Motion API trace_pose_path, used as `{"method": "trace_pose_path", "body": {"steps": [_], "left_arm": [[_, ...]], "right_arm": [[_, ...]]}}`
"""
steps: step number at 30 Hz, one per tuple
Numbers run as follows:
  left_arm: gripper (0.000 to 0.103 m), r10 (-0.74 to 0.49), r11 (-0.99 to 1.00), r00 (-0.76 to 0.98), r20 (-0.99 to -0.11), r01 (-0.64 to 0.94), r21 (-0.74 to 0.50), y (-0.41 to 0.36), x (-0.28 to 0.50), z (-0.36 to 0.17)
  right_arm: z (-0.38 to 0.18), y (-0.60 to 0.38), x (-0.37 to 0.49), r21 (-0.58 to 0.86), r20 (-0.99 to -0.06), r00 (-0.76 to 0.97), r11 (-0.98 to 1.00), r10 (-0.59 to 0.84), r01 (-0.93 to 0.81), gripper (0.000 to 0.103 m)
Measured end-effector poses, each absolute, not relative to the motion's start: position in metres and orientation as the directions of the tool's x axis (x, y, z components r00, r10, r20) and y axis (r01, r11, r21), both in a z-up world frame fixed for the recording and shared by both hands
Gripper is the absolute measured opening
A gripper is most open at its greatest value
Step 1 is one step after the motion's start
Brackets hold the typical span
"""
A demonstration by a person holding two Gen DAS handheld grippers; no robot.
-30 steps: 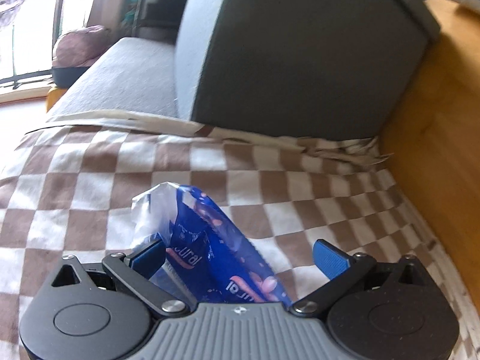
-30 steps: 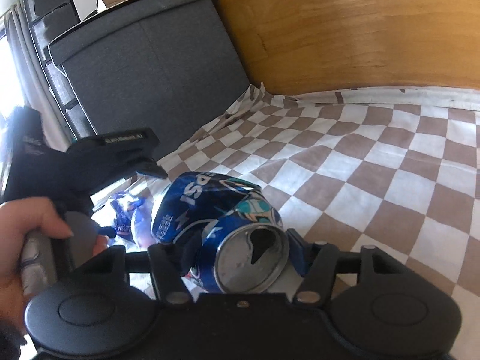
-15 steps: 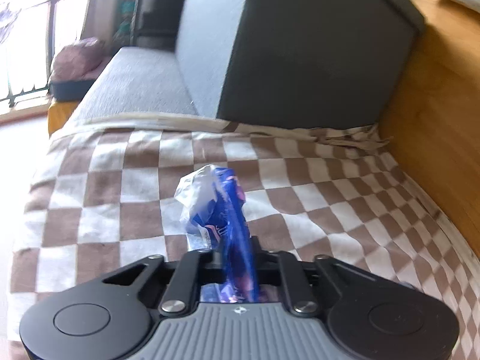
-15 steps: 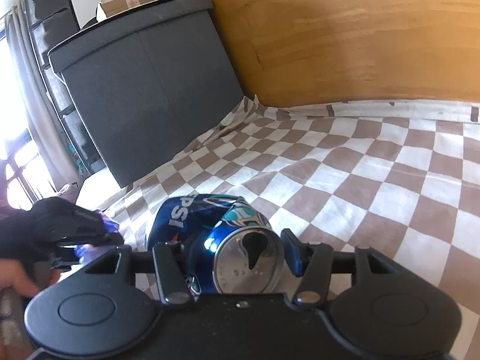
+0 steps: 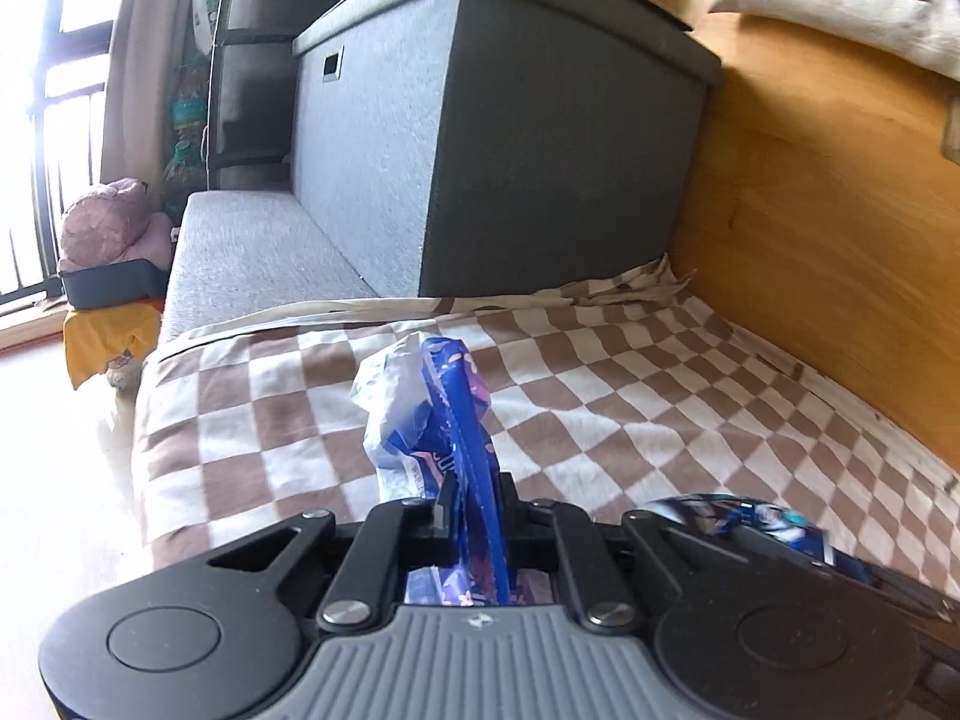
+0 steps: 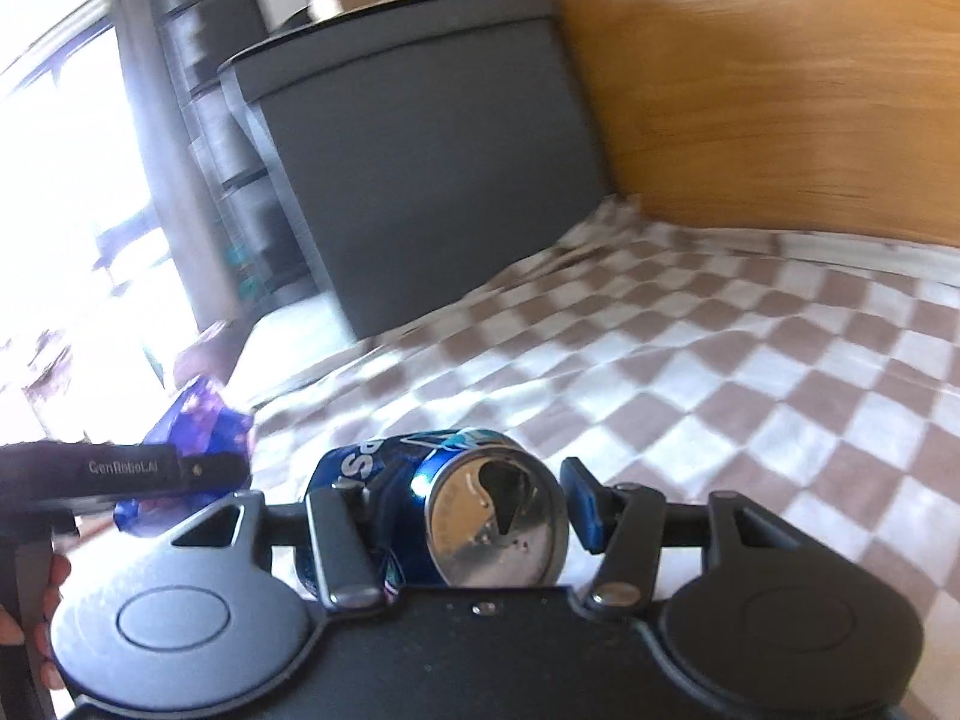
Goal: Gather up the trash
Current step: 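Lift the blue plastic bag with the left tool while the right tool lifts the Pepsi can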
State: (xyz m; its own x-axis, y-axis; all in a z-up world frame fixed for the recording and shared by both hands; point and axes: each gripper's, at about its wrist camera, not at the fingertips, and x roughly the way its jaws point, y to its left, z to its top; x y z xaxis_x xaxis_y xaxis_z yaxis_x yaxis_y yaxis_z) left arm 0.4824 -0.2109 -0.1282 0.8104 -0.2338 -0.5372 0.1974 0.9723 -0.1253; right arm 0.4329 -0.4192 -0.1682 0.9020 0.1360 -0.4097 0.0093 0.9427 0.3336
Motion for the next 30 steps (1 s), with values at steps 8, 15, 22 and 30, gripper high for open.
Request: {"method": "trace_pose_path", "body": {"steps": [8,15,22,30], "left_arm": [[0.011,-0.246,0.969,0.806,-0.539,0.203,-0.139,-0.178,0.456,-0.132],[0.011,-0.253,0.967,0.802,-0.540,0.210,-0.141,-0.162,0.447,-0.139],[0.011,-0.264,0.964,0.791,-0.552,0.209,-0.163,-0.157,0.448,-0.146],[0.011,-0.294,0.956,0.786,-0.544,0.243,-0.166,-0.167,0.443,-0.151]], "right_arm": [[-0.167,-0.391,0.424,0.258,-0.438,0.887,0.966,0.147,-0.033,0.057],[-0.179,-0.379,0.417,0.238,-0.478,0.878,0.963,0.005,0.124,0.083],[-0.187,-0.389,0.416,0.309,-0.518,0.855,0.923,-0.038,0.228,0.085],[-0.191,-0.390,0.419,0.388,-0.484,0.874,0.907,0.048,0.165,0.058]]}}
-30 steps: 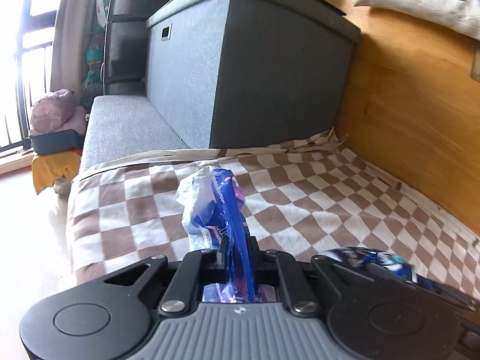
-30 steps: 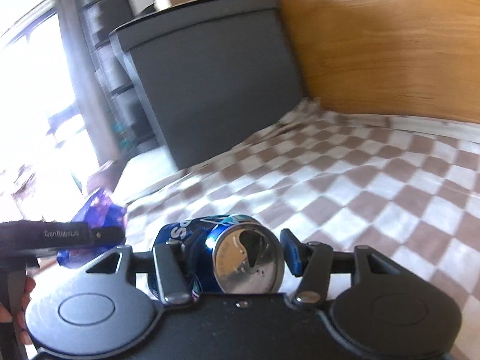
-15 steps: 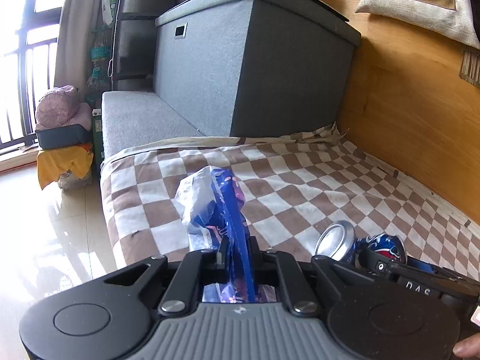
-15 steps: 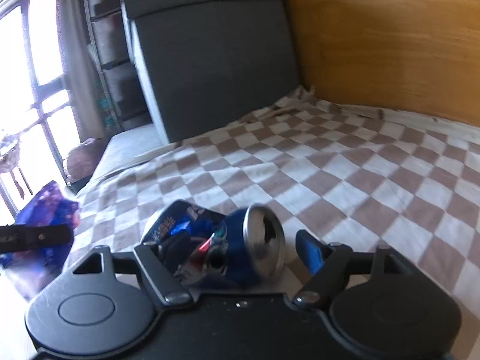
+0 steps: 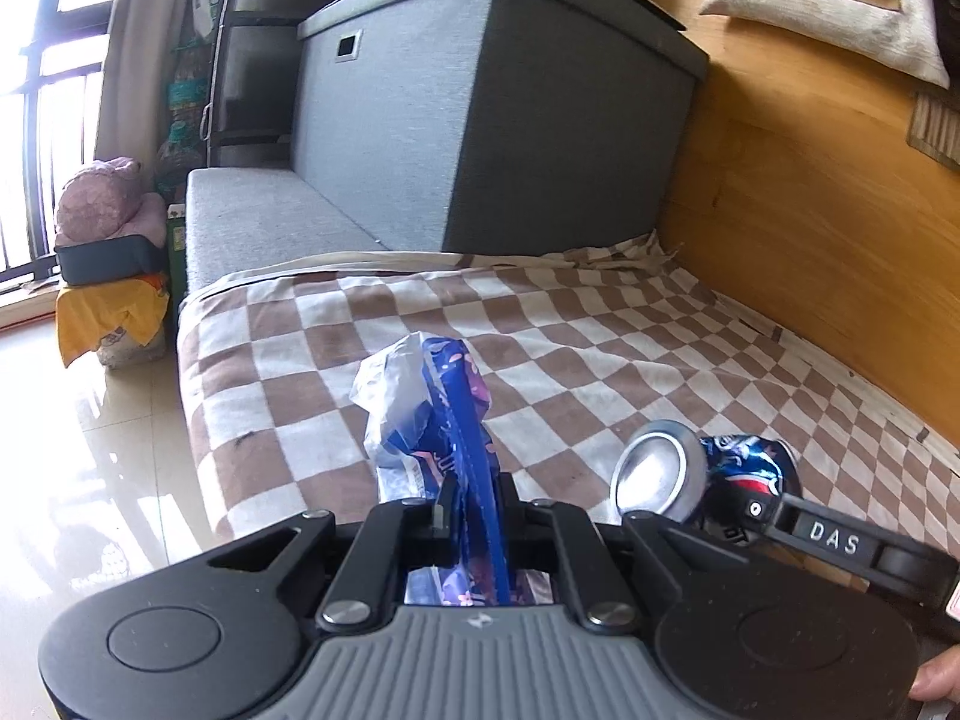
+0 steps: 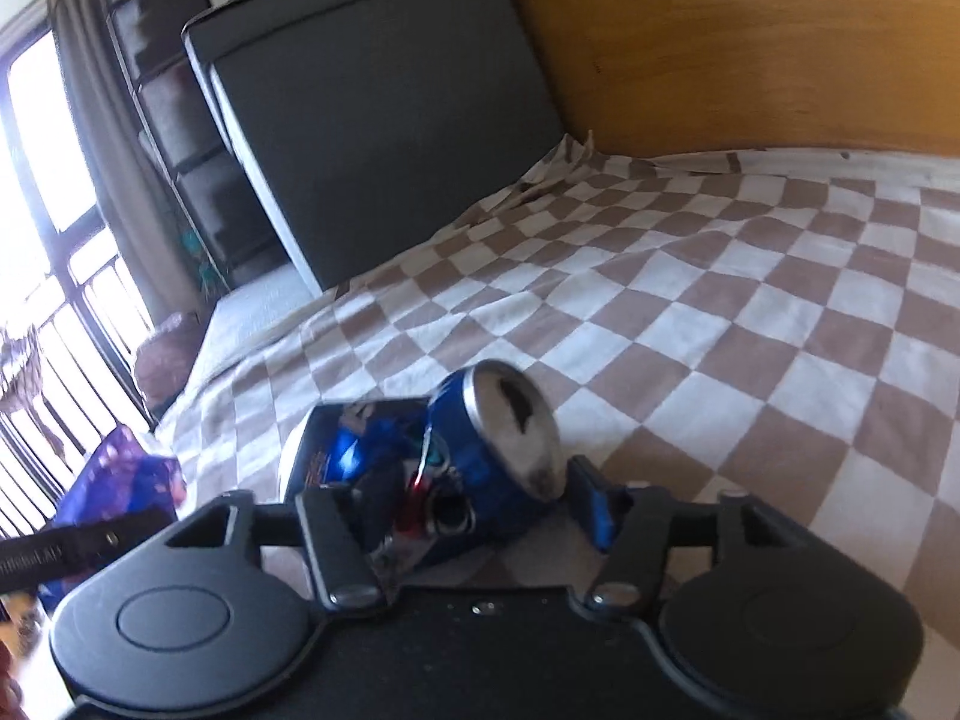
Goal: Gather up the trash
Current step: 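Lift the blue plastic bag with the left tool while the right tool lifts the Pepsi can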
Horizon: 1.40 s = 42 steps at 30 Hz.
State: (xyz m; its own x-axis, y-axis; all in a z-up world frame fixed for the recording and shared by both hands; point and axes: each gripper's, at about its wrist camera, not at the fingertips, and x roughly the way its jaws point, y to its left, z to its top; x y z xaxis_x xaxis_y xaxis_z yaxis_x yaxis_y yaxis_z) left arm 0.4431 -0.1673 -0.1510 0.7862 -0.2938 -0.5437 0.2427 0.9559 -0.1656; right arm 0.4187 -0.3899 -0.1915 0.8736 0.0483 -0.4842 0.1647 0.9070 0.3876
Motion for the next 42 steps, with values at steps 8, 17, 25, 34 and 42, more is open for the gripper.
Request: {"method": "trace_pose_path", "body": {"steps": [8,17,25,34,42], "left_arm": [[0.011,-0.321,0.946,0.799,-0.509,0.291,-0.140,-0.173,0.427,-0.139],[0.011,-0.340,0.940,0.805,-0.487,0.302,-0.158,-0.161,0.398,-0.116],[0.011,-0.346,0.938,0.805,-0.481,0.297,-0.178,-0.140,0.365,-0.106],[0.011,-0.389,0.921,0.773,-0.502,0.325,-0.213,-0.130,0.329,-0.112],[0.011,-0.467,0.879,0.714,-0.522,0.440,-0.184,-0.161,0.321,-0.124]], "right_arm": [[-0.171,-0.373,0.407,0.309,-0.433,0.900,0.946,0.049,0.098,0.054],[-0.142,-0.360,0.368,0.283,-0.415,0.910,0.953,0.018,0.111,0.052],[-0.130,-0.347,0.333,0.248,-0.432,0.902,0.960,-0.011,0.130,0.052],[-0.131,-0.348,0.290,0.271,-0.501,0.865,0.955,0.035,0.119,0.052],[-0.149,-0.364,0.265,0.249,-0.622,0.768,0.969,0.154,0.007,0.053]]}}
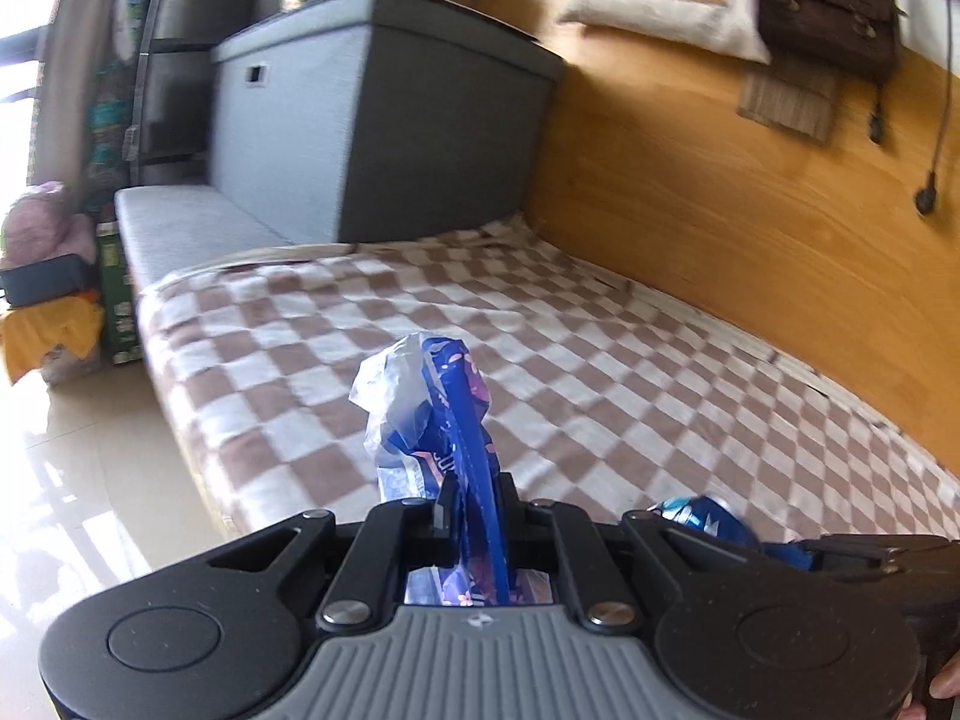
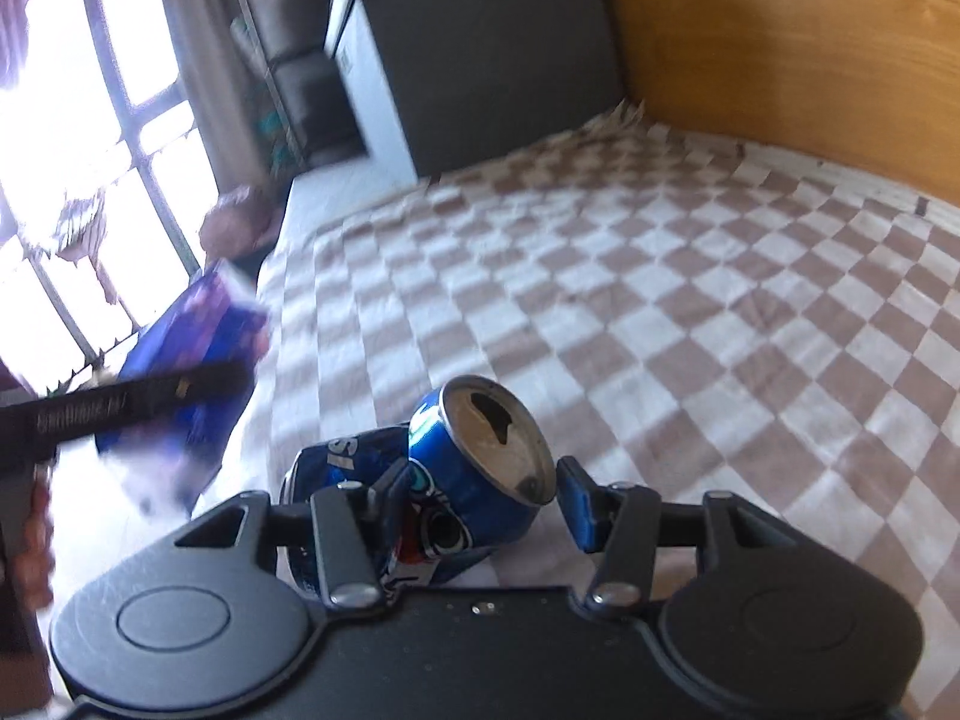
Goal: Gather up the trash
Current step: 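Lift the blue plastic bag with the left tool while the right tool lifts the Pepsi can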
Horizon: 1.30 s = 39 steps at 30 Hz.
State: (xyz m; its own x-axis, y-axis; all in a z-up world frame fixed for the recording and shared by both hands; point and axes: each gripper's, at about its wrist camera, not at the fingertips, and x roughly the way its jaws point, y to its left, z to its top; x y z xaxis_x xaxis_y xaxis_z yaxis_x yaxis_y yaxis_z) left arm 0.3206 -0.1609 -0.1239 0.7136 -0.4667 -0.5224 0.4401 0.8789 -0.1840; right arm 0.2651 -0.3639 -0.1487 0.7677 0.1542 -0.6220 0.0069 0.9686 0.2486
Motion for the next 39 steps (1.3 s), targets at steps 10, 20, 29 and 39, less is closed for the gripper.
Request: {"method": "trace_pose_path", "body": {"steps": [10,20,29,39], "left_arm": [[0.011,-0.535,0.828,0.656,-0.532,0.533,-0.174,-0.202,0.332,-0.133],[0.011,-0.508,0.827,0.615,-0.603,0.544,-0.141,-0.211,0.358,-0.151],[0.011,-0.542,0.785,0.571,-0.617,0.605,-0.130,-0.217,0.354,-0.162],[0.003,-0.533,0.772,0.574,-0.622,0.630,-0.080,-0.222,0.353,-0.168]], "right_arm": [[-0.158,-0.397,0.229,0.472,-0.564,0.815,0.861,0.131,0.188,0.080],[-0.192,-0.392,0.210,0.790,-0.492,0.839,0.523,0.230,0.320,0.057],[-0.205,-0.379,0.240,0.787,-0.510,0.849,0.473,0.138,0.396,0.047],[-0.194,-0.372,0.269,0.645,-0.555,0.828,0.671,0.083,0.365,0.046]]}}
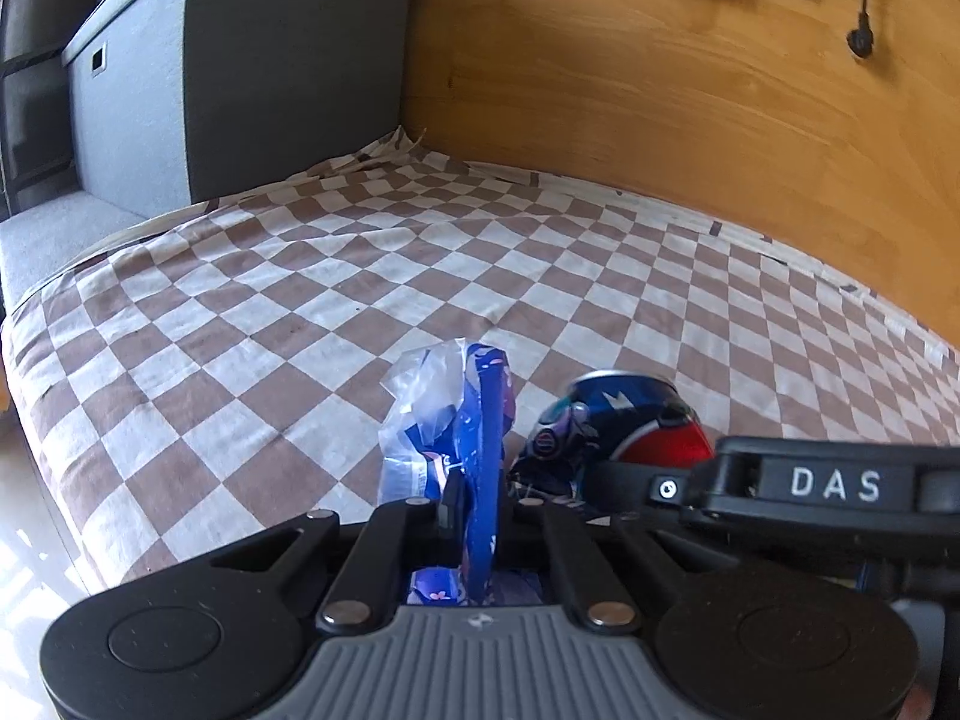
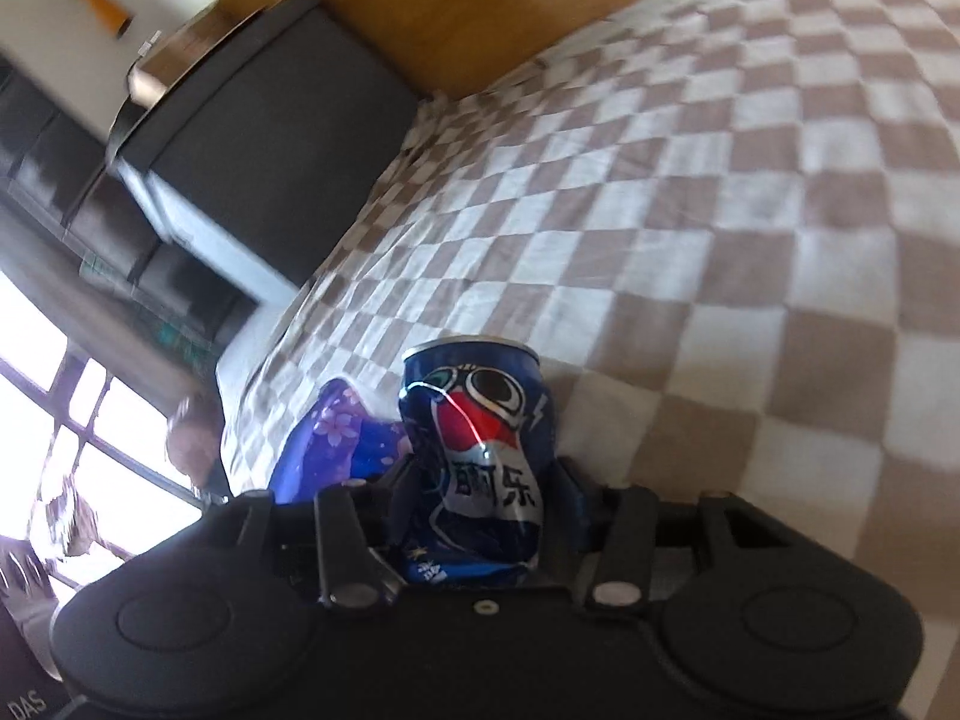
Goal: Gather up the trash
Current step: 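Lift the blue plastic bag with the left tool while the right tool lifts the Pepsi can, then carry the blue bag and Pepsi can over the yellow wastebasket with both tools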
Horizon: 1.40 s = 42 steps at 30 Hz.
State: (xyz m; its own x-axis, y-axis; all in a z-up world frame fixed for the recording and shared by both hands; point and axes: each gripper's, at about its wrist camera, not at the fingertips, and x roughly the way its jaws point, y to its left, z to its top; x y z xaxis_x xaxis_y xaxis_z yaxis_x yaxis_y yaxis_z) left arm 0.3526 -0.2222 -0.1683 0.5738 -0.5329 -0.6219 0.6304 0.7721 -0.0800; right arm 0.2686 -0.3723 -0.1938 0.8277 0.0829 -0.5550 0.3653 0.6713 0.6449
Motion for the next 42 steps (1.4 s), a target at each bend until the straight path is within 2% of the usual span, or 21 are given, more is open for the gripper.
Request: {"method": "trace_pose_path", "body": {"steps": [2,6,21,29,42], "left_arm": [[0.003,-0.533,0.772,0.574,-0.622,0.631,-0.079,-0.221,0.354,-0.169],[0.004,-0.534,0.777,0.574,-0.621,0.622,-0.094,-0.219,0.354,-0.168],[0.005,-0.535,0.806,0.608,-0.586,0.576,-0.139,-0.188,0.335,-0.143],[0.005,-0.518,0.832,0.643,-0.564,0.531,-0.158,-0.165,0.308,-0.128],[0.005,-0.411,0.909,0.730,-0.547,0.375,-0.182,-0.086,0.288,-0.107]], "right_arm": [[-0.192,-0.376,0.272,0.618,-0.573,0.815,0.700,0.090,0.358,0.036],[-0.189,-0.378,0.271,0.596,-0.561,0.820,0.741,0.109,0.309,0.034],[-0.144,-0.366,0.241,0.419,-0.562,0.825,0.880,0.059,0.223,0.032],[-0.133,-0.364,0.222,0.356,-0.578,0.816,0.904,0.016,0.235,0.032],[-0.113,-0.302,0.238,0.290,-0.559,0.827,0.950,0.069,0.117,0.032]]}}
